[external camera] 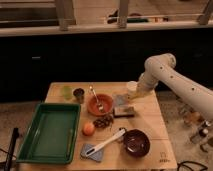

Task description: Place banana in paper cup

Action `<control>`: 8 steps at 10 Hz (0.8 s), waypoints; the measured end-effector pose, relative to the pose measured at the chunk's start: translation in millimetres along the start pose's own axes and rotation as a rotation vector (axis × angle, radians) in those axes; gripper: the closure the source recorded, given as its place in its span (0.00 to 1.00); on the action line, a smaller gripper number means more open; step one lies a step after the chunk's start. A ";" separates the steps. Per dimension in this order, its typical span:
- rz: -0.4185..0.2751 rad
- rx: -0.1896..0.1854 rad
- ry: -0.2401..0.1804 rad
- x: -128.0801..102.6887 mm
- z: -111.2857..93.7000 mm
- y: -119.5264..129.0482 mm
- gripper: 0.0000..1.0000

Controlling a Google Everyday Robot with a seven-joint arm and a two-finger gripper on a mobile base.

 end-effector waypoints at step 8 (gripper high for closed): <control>-0.009 0.045 0.014 13.8 -6.5 -35.6 1.00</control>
